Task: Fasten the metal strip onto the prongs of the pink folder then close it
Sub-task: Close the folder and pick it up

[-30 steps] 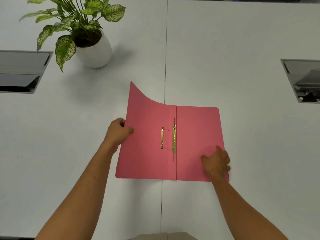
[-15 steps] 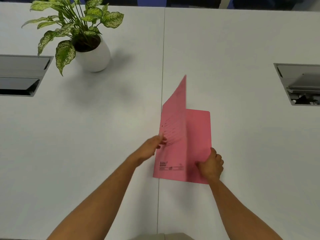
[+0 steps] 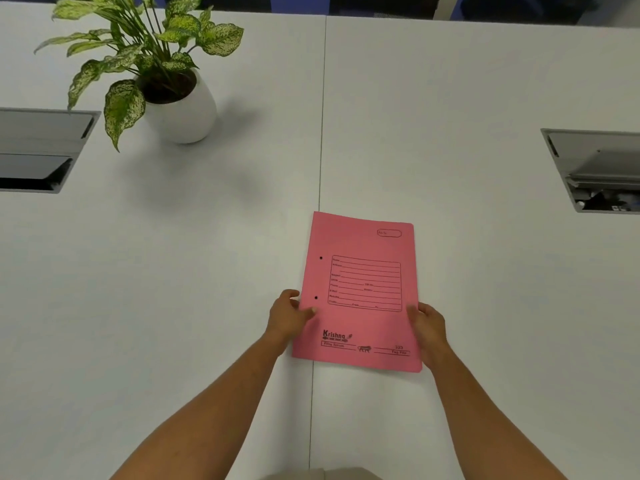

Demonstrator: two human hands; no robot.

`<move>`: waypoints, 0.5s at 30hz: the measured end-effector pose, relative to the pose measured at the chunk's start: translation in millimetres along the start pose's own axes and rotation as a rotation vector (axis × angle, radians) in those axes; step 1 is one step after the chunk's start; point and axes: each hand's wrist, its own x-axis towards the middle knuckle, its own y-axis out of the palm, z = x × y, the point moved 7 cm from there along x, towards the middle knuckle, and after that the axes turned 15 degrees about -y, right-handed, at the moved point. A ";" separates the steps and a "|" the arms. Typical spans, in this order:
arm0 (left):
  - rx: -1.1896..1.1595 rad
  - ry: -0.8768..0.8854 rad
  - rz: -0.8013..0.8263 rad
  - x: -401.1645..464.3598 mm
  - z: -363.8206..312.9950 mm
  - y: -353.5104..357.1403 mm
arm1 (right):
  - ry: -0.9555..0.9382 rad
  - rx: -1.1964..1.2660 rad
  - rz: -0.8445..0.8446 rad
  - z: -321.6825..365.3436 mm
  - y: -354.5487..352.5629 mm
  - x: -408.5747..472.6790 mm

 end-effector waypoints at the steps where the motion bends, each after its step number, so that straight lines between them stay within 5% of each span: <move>1: -0.028 -0.026 0.017 2.5 3.6 -0.6 | -0.009 -0.014 0.010 -1.1 2.7 -1.9; 15: -0.188 0.007 -0.070 20.7 -2.3 -59.9 | -0.135 0.085 0.063 28.8 60.2 -13.4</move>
